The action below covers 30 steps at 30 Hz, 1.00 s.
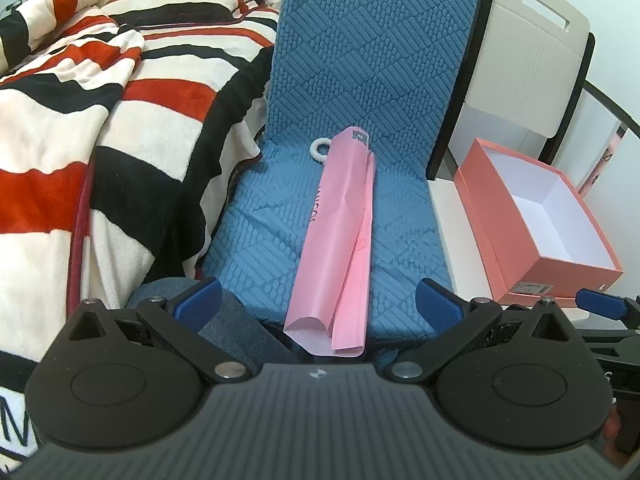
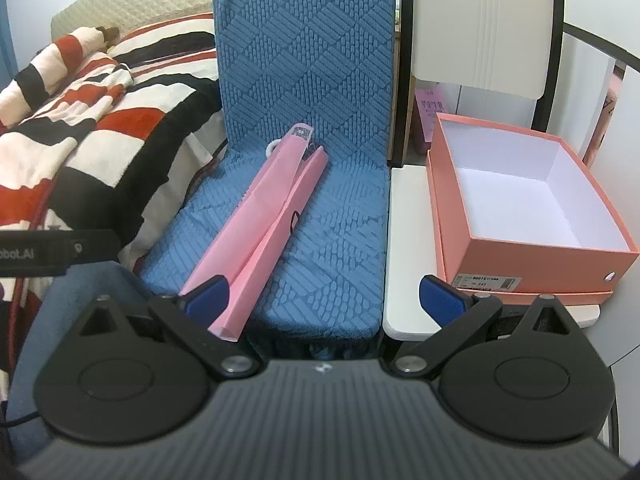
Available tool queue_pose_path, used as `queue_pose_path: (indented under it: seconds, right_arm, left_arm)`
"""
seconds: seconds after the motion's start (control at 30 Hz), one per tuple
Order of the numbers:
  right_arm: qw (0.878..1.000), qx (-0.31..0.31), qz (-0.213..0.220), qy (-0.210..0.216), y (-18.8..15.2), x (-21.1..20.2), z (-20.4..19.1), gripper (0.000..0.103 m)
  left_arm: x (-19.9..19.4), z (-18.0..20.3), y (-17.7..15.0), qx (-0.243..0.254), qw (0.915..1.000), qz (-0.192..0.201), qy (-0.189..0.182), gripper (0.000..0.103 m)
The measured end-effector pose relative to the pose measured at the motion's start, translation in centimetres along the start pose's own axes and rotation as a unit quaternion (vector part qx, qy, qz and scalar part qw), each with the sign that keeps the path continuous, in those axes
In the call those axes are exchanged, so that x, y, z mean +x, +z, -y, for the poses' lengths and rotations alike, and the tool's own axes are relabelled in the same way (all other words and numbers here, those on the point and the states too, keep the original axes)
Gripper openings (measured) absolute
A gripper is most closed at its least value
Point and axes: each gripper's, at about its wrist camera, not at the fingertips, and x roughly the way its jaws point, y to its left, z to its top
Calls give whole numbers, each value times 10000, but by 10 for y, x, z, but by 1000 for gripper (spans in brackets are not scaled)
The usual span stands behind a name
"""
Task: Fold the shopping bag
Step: 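Move both tools toward the folded pink paper bag on the seat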
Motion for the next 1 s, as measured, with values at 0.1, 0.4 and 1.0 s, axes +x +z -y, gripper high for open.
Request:
queue_pose_path:
  seconds: [0.1,0.4,1.0]
  right_arm:
    - [10000,-2,-22,7,0,3,-1,103]
    - [9999,38,-102,19,-2,10,1,103]
    - [9999,118,-61,28,9,56,7,103]
  left_arm:
    - [3,-1,0,24,10000,-17,6,103]
    - [16,-2,-4,34,9999,-163,33,103]
    - [73,-10,-2,68,9995,-254,149,103]
